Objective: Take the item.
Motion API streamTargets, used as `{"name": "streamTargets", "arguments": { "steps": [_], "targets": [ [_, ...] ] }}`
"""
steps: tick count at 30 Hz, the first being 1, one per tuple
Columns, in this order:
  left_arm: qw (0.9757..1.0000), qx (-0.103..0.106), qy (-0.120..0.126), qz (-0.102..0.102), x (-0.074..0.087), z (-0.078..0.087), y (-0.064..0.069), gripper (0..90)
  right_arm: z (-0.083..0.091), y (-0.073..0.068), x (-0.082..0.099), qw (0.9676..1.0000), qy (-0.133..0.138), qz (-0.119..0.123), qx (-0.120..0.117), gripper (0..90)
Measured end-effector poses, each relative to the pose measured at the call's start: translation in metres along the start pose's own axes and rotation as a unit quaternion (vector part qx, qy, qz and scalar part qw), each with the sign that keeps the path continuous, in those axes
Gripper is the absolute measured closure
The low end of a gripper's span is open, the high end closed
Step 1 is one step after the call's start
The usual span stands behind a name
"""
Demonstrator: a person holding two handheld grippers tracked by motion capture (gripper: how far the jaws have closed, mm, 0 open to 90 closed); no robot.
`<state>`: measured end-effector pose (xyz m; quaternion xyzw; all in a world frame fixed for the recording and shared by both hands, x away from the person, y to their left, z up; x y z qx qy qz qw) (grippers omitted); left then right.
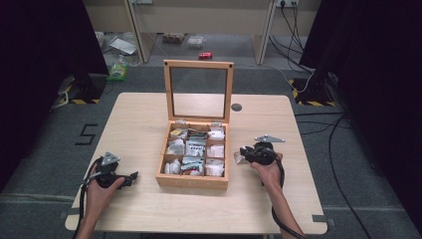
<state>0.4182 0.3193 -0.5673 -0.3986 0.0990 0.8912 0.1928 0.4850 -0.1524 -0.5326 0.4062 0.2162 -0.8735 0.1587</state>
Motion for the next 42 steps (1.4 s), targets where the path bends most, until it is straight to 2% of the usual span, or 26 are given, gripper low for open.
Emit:
{"name": "streamTargets", "arguments": {
  "steps": [9, 13, 18, 22, 30, 42],
  "targets": [
    [1.0000, 0.001, 0.000, -0.001, 0.000, 0.000, 0.000, 0.0, 0.006, 0.007, -0.006, 0.9999, 0.004, -0.014, 0.001, 53.5],
    [1.0000, 0.001, 0.000, -0.001, 0.000, 0.000, 0.000, 0.0, 0.013, 0.010, -0.011, 0.9996, 0.013, -0.022, 0.007, 49.2],
    [1.0000, 0.001, 0.000, -0.001, 0.000, 0.000, 0.000, 0.0, 0.019, 0.012, -0.018, 0.9994, 0.023, -0.019, 0.020, 45.9],
    [1.0000, 0.001, 0.000, -0.001, 0.000, 0.000, 0.000, 0.0, 0.021, 0.011, -0.020, 0.9992, 0.020, -0.030, 0.019, 41.7],
    [1.0000, 0.001, 0.000, -0.001, 0.000, 0.000, 0.000, 0.0, 0.019, 0.007, -0.021, 0.9990, 0.018, -0.038, 0.015, 38.8],
    [1.0000, 0.001, 0.000, -0.001, 0.000, 0.000, 0.000, 0.0, 0.017, 0.003, -0.022, 0.9992, 0.018, -0.034, 0.007, 38.5]
  ]
}}
Point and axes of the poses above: each handheld gripper's, and its own axes: z roughly backward along the jaws, x roughly out of its underside, y roughly to its right, the point moved 6 cm from there along -z, roughly forward along the jaws, and after that the axes turned 2 degrees about y, right-handed, at the moved point
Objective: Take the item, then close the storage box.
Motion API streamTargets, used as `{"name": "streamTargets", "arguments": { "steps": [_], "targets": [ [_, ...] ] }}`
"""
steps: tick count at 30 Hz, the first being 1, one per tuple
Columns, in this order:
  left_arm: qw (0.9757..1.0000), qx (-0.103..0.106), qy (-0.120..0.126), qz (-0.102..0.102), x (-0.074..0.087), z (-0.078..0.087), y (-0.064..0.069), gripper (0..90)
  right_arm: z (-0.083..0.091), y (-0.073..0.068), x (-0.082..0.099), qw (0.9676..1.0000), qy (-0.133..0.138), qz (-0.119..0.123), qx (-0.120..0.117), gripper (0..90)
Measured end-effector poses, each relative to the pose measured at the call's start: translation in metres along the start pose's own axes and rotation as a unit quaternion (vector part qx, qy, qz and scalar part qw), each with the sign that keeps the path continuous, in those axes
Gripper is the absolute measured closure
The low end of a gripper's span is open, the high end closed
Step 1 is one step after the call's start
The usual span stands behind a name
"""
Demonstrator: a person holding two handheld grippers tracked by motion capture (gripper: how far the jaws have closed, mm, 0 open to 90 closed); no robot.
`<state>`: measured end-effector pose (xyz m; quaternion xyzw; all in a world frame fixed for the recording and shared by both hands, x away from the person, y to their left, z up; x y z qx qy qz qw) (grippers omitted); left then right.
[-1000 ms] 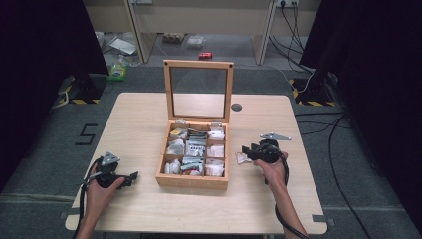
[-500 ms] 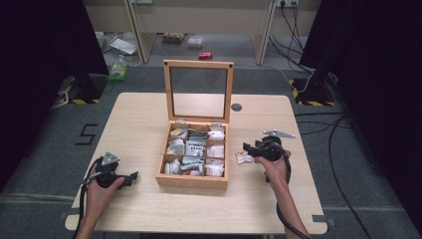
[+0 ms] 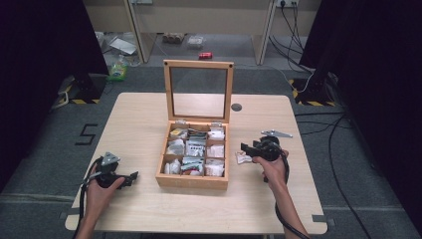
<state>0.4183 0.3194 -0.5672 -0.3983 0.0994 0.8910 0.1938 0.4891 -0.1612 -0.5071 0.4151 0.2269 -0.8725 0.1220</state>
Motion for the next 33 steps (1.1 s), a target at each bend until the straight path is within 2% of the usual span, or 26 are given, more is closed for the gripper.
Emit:
{"name": "streamTargets", "arguments": {
  "steps": [5, 8, 14, 17, 27, 30, 33],
  "targets": [
    [1.0000, 0.000, 0.000, 0.000, 0.000, 0.000, 0.000, 0.0, -0.001, -0.004, 0.001, 1.0000, -0.002, -0.001, -0.002, 38.5],
    [1.0000, 0.000, 0.000, 0.000, 0.000, 0.000, 0.000, 0.0, -0.001, -0.010, -0.002, 0.9999, 0.000, 0.008, -0.011, 38.2],
    [1.0000, 0.000, 0.000, 0.000, 0.000, 0.000, 0.000, 0.0, 0.001, -0.023, -0.015, 0.9988, 0.014, 0.042, -0.021, 37.7],
    [1.0000, 0.000, 0.000, 0.000, 0.000, 0.000, 0.000, 0.0, 0.002, -0.028, -0.019, 0.9987, 0.016, 0.040, -0.027, 37.4],
    [1.0000, -0.001, 0.001, 0.000, 0.000, 0.000, 0.000, 0.0, -0.009, -0.030, -0.027, 0.9980, 0.020, 0.050, -0.033, 36.8],
    [1.0000, 0.000, 0.000, 0.000, 0.000, 0.000, 0.000, 0.0, -0.012, -0.031, -0.031, 0.9973, 0.027, 0.060, -0.032, 36.8],
    [1.0000, 0.000, 0.000, 0.000, 0.000, 0.000, 0.000, 0.0, -0.015, -0.029, -0.036, 0.9972, 0.036, 0.058, -0.031, 36.6]
  ]
}}
Point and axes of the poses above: each handheld gripper's, and its own axes: z roughly backward along the jaws, x roughly out of its underside, y roughly to its right, the point moved 6 cm from there along -z, roughly forward along the jaws, and after that the axes turned 2 degrees about y, right-handed, at the moved point
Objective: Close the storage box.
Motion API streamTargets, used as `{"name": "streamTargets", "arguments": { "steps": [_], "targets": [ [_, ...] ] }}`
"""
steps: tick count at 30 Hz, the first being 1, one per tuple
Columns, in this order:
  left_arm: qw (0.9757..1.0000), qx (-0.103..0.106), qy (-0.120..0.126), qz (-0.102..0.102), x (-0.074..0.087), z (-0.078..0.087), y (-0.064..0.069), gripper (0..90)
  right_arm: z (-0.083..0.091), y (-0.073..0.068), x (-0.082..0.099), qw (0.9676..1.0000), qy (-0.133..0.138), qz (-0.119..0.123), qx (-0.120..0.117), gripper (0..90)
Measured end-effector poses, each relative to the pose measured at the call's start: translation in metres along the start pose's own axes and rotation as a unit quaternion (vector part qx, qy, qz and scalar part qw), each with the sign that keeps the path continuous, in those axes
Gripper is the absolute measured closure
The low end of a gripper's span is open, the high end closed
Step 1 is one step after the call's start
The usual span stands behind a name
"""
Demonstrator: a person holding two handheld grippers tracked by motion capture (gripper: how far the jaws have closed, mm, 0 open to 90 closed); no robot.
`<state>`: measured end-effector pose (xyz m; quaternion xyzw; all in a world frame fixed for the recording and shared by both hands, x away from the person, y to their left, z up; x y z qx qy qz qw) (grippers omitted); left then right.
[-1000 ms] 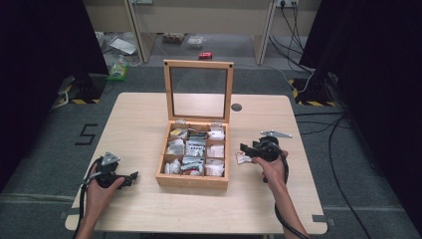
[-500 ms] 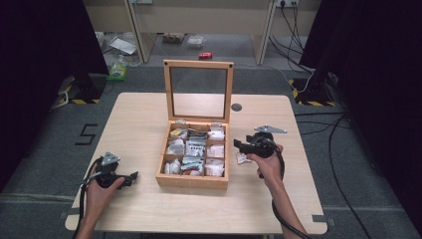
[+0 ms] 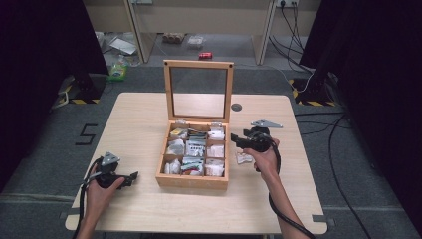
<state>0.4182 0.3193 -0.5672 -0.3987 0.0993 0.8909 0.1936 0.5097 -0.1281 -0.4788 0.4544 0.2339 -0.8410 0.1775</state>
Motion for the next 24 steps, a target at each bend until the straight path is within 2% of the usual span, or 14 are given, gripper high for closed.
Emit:
{"name": "streamTargets", "arguments": {
  "steps": [4, 8, 12, 17, 24],
  "targets": [
    [1.0000, 0.000, 0.000, 0.000, 0.000, 0.000, 0.000, 0.0, -0.005, 0.007, -0.008, 0.9999, 0.007, -0.012, -0.001, 36.4],
    [1.0000, 0.000, 0.000, 0.000, 0.000, 0.000, 0.000, 0.0, -0.010, 0.011, -0.019, 0.9998, 0.015, -0.013, 0.003, 36.3],
    [1.0000, 0.000, 0.000, 0.000, 0.000, 0.000, 0.000, 0.0, -0.014, 0.011, -0.029, 0.9996, 0.023, -0.013, 0.001, 36.3],
    [1.0000, 0.000, 0.000, 0.000, 0.000, 0.000, 0.000, 0.0, -0.024, 0.012, -0.040, 0.9997, 0.024, -0.003, 0.003, 35.9],
    [1.0000, 0.000, 0.000, 0.000, 0.000, 0.000, 0.000, 0.0, -0.038, 0.009, -0.053, 0.9994, 0.033, -0.011, -0.004, 35.3]
  ]
}}
Point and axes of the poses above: each handheld gripper's, and its own axes: z roughly backward along the jaws, x roughly out of its underside, y roughly to its right, the point moved 6 cm from there along -z, roughly forward along the jaws, and after that the axes turned 2 degrees about y, right-handed, at the moved point
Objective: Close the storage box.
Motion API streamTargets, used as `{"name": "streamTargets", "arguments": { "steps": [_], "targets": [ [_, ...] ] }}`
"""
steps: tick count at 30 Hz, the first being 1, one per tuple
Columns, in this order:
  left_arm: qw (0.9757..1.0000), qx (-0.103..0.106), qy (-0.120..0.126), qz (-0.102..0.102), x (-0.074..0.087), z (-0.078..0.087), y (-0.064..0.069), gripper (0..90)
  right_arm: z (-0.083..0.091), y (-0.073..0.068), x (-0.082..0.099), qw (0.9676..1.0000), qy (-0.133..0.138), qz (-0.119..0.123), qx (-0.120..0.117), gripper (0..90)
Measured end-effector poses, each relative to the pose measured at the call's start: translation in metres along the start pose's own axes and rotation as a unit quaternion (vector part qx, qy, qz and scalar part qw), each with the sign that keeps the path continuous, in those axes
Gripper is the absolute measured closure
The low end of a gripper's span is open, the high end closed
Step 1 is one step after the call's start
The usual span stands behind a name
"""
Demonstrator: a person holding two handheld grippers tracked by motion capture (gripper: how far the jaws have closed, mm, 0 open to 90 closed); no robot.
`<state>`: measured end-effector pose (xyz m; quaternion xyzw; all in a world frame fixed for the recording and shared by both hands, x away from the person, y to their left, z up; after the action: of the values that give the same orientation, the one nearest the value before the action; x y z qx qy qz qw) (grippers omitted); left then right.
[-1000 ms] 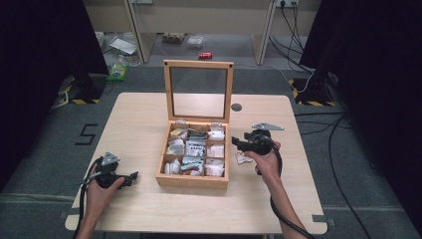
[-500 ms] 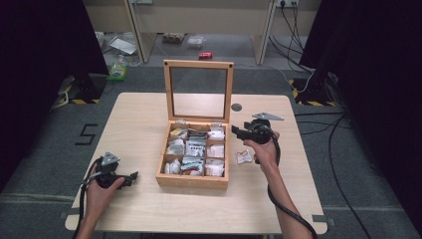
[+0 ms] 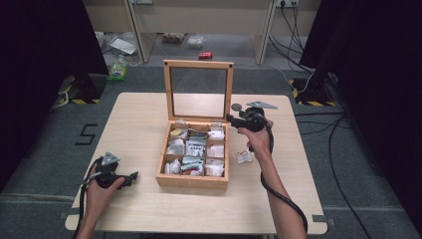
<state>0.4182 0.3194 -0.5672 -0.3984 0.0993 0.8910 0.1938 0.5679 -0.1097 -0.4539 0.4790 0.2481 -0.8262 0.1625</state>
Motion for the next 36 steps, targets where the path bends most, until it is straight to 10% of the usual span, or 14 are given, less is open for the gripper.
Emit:
{"name": "streamTargets", "arguments": {
  "steps": [36],
  "targets": [
    [1.0000, 0.000, 0.000, 0.000, 0.000, 0.000, 0.000, 0.0, -0.036, -0.012, -0.008, 0.9985, -0.004, 0.055, 0.002, 46.7]
  ]
}}
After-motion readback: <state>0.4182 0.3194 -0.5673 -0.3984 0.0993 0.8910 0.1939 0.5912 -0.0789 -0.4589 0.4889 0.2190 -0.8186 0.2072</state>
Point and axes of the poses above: each handheld gripper's, and its own axes: z roughly backward along the jaws, x roughly out of its underside, y roughly to its right, the point moved 6 cm from there along -z, roughly forward along the jaws, and after that the axes turned 2 degrees about y, right-handed, at the moved point
